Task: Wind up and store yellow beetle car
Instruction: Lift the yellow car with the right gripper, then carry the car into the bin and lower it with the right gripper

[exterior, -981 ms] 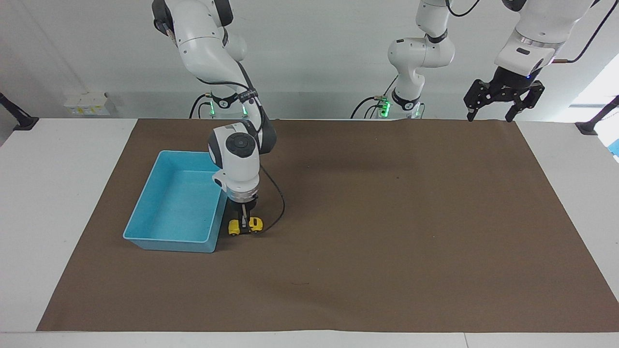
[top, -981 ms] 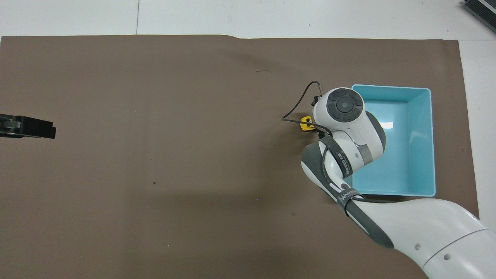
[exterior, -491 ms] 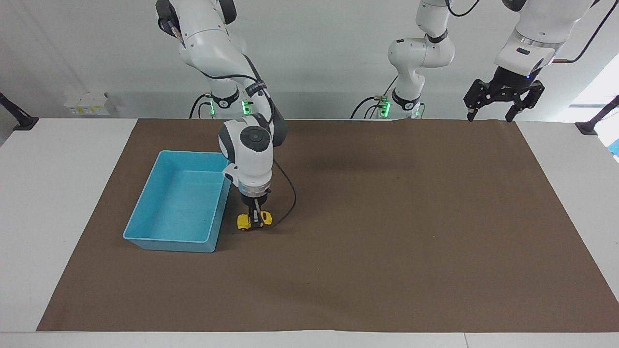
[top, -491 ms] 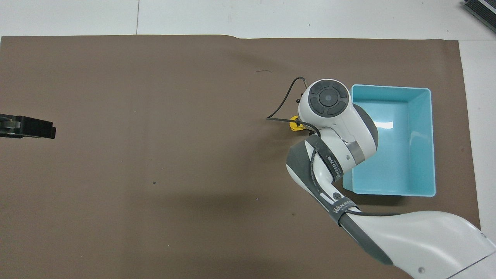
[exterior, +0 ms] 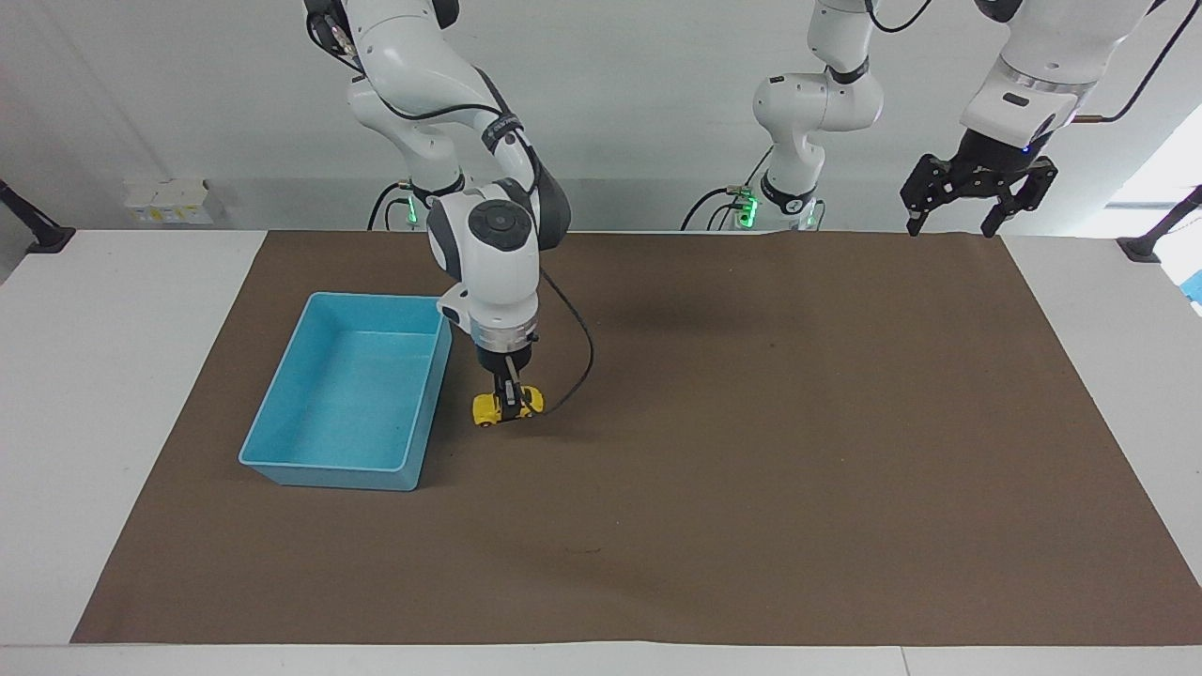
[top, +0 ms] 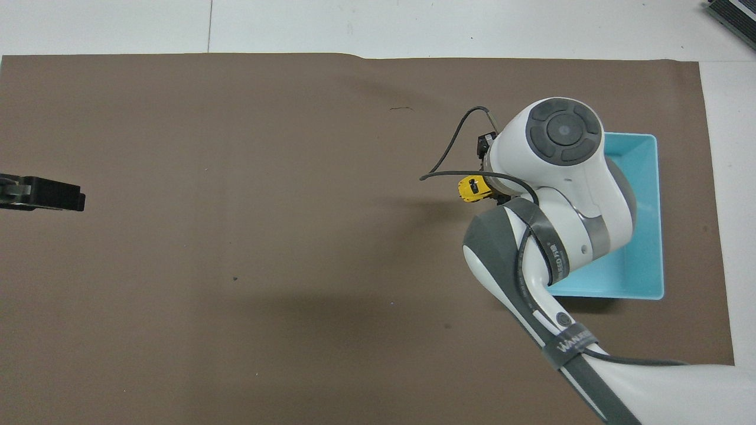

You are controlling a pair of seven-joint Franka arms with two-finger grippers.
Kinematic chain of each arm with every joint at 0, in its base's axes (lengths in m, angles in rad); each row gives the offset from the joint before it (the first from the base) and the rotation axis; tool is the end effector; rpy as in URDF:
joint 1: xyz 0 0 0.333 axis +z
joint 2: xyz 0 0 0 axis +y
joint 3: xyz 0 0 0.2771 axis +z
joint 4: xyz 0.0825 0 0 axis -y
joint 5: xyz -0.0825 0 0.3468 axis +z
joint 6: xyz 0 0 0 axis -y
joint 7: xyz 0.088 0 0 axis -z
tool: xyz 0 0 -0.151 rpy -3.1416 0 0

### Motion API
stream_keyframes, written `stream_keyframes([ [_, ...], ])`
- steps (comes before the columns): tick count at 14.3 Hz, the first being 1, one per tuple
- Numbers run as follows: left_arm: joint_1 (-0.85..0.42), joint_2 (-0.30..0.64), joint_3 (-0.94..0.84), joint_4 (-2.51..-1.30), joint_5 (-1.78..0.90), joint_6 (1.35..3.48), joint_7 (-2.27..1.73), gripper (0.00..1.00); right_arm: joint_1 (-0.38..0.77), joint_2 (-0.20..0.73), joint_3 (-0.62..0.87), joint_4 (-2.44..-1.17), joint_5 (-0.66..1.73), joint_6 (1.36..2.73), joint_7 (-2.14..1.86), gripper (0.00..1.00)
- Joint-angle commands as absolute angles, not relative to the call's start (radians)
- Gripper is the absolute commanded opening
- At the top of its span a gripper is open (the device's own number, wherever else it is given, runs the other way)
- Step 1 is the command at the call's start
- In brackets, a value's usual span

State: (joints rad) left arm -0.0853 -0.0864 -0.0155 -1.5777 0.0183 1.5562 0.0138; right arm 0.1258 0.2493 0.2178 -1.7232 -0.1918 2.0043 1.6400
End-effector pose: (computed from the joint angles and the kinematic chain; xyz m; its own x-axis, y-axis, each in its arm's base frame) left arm 0.4928 -0.0473 0.5810 0.9914 -0.1139 0.0646 -0.1128 -0.9934 -0.0205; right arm 0.5667 0.1759 0.3774 0.3325 -0.9354 0.1206 -0.9396 -0.3396 -0.0430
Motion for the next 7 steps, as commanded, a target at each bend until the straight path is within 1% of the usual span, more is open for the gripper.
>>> stream_keyframes([
  [1, -0.075, -0.107, -0.018, -1.598, 0.011, 1.563, 0.026, 1.0, 0.081, 0.204, 0.233, -1.732, -0.115, 1.96, 1.479, 0.0],
  [7, -0.075, -0.107, -0.018, -1.597, 0.011, 1.563, 0.026, 1.0, 0.037, 0.157, 0.232, -1.736, -0.103, 1.884, 1.156, 0.0],
])
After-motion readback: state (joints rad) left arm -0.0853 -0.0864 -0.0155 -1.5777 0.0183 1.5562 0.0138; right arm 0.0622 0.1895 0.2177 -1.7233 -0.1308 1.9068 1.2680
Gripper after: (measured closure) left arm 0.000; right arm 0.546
